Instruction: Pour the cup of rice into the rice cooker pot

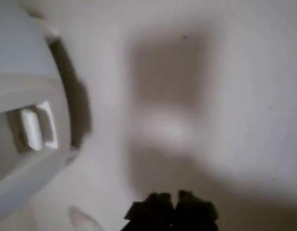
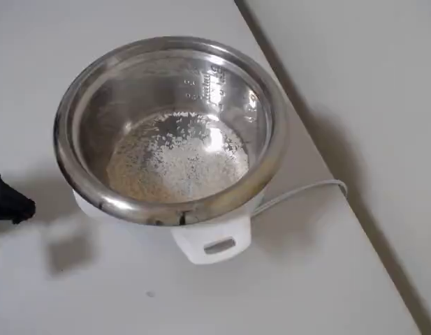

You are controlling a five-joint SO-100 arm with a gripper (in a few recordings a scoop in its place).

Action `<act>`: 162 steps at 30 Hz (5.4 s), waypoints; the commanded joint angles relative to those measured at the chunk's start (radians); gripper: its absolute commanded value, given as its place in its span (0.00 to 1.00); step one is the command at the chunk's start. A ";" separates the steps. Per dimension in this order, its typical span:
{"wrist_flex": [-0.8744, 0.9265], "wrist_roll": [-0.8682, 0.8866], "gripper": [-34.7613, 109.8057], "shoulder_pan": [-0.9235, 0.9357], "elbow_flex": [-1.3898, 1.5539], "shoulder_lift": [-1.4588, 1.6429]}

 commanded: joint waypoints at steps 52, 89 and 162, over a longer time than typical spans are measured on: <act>-0.100 0.006 0.24 -0.006 0.015 0.009; -0.344 0.017 0.24 -0.034 0.089 0.012; -0.341 0.017 0.24 -0.031 0.089 0.012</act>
